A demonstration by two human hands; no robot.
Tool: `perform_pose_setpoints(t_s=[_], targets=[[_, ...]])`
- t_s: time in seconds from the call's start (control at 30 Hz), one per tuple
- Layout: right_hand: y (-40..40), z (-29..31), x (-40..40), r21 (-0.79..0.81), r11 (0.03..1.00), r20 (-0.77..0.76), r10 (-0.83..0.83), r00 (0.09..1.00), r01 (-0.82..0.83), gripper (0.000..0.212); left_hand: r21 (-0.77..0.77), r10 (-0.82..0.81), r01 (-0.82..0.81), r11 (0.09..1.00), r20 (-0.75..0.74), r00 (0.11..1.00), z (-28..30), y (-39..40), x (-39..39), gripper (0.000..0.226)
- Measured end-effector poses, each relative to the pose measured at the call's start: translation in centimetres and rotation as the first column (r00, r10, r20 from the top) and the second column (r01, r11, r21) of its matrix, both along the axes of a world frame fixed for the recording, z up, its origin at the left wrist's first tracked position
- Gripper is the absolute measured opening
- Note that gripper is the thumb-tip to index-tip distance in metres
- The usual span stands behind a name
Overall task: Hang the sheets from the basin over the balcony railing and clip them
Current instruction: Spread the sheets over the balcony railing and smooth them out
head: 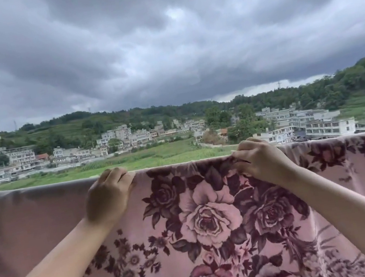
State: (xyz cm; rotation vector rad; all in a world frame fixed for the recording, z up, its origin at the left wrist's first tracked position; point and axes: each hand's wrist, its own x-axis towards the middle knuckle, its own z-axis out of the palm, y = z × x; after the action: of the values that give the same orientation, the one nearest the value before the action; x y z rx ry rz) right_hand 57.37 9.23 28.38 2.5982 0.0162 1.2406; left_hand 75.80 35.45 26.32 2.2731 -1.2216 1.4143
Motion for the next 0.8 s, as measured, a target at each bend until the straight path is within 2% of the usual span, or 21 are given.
perform_pose_setpoints(t_s=[0.03, 0.07, 0.1, 0.13, 0.2, 0.23, 0.3, 0.37, 0.4, 0.43, 0.5, 0.57, 0.6, 0.63, 0.67, 0.7, 0.73, 0.77, 0.8], targets=[[-0.1, 0.2, 0.1, 0.018, 0.999, -0.006, 0.027, 1.000, -0.027, 0.018, 0.010, -0.019, 0.019, 1.000, 0.024, 1.000, 0.2, 0.5, 0.2, 0.006], [0.0, 0.4, 0.0, 0.020, 0.999, -0.010, 0.035, 0.999, -0.035, 0.013, 0.034, -0.045, 0.044, 0.998, 0.039, 0.998, 0.5, 0.7, 0.5, 0.007], [0.1, 0.7, 0.0, 0.015, 1.000, -0.024, 0.020, 1.000, -0.020, 0.012, 0.062, -0.067, 0.065, 0.996, 0.033, 0.997, 0.7, 0.8, 0.8, 0.019], [0.3, 1.0, -0.1, 0.002, 1.000, -0.045, -0.006, 0.999, 0.006, 0.013, 0.084, -0.078, 0.075, 0.994, 0.034, 0.996, 0.9, 0.8, 0.8, 0.027], [0.4, 1.8, -0.1, -0.065, 0.995, -0.071, -0.079, 0.994, 0.075, 0.020, 0.101, -0.056, 0.055, 0.993, 0.002, 0.998, 1.3, 0.2, 0.8, 0.022], [0.7, 2.3, 0.0, -0.108, 0.987, -0.081, -0.127, 0.989, 0.118, 0.025, 0.064, -0.059, 0.063, 0.996, -0.062, 0.996, 1.8, -0.3, 0.8, 0.017], [1.0, 4.0, 0.8, -0.107, 0.967, -0.059, -0.238, 0.970, 0.230, 0.041, -0.153, -0.088, 0.050, 0.987, -0.258, 0.962, 3.8, -1.4, 0.8, 0.018], [1.4, 6.2, 2.5, 0.031, 0.936, 0.034, -0.351, 0.936, 0.350, 0.045, -0.349, -0.159, 0.004, 0.937, -0.416, 0.895, 6.4, -2.6, 1.1, 0.023], [1.6, 7.4, 3.6, 0.144, 0.907, 0.065, -0.409, 0.910, 0.397, 0.040, -0.408, -0.182, -0.014, 0.913, -0.437, 0.881, 7.8, -3.1, 1.4, 0.026], [1.9, 8.8, 4.8, 0.249, 0.869, 0.079, -0.458, 0.886, 0.427, 0.033, -0.446, -0.186, -0.025, 0.895, -0.421, 0.888, 9.0, -3.7, 2.1, 0.030], [1.9, 11.3, 7.2, 0.361, 0.825, 0.127, -0.505, 0.854, 0.434, 0.020, -0.424, -0.143, -0.032, 0.905, -0.376, 0.916, 10.4, -4.8, 4.0, 0.036], [1.5, 12.5, 10.0, 0.393, 0.804, 0.089, -0.517, 0.852, 0.447, 0.020, -0.294, -0.081, -0.032, 0.955, -0.364, 0.928, 11.2, -6.1, 7.1, 0.038], [1.0, 12.4, 11.4, 0.387, 0.797, -0.031, -0.491, 0.870, 0.464, 0.023, -0.164, -0.031, -0.033, 0.986, -0.371, 0.928, 11.2, -6.6, 8.9, 0.036], [0.4, 11.6, 12.7, 0.372, 0.787, -0.226, -0.437, 0.870, 0.492, 0.027, 0.013, 0.030, -0.027, 1.000, -0.407, 0.913, 10.7, -6.9, 10.4, 0.032], [-0.1, 10.4, 13.6, 0.380, 0.752, -0.452, -0.357, 0.817, 0.539, 0.033, 0.215, 0.106, -0.002, 0.977, -0.472, 0.875, 10.0, -6.9, 11.5, 0.028], [-0.4, 9.4, 14.2, 0.385, 0.695, -0.657, -0.256, 0.709, 0.607, 0.037, 0.430, 0.221, 0.038, 0.902, -0.536, 0.815, 9.3, -6.7, 12.1, 0.026], [-0.6, 8.2, 14.3, 0.346, 0.650, -0.797, -0.177, 0.577, 0.677, 0.039, 0.588, 0.339, 0.090, 0.804, -0.578, 0.742, 8.6, -6.4, 12.2, 0.028], [-0.3, 7.4, 14.1, 0.303, 0.639, -0.870, -0.117, 0.479, 0.707, 0.037, 0.662, 0.410, 0.141, 0.736, -0.601, 0.686, 8.2, -6.1, 12.1, 0.027], [0.3, 7.0, 13.7, 0.283, 0.676, -0.890, -0.079, 0.449, 0.681, 0.035, 0.663, 0.398, 0.197, 0.722, -0.631, 0.666, 8.1, -5.7, 11.8, 0.026]])
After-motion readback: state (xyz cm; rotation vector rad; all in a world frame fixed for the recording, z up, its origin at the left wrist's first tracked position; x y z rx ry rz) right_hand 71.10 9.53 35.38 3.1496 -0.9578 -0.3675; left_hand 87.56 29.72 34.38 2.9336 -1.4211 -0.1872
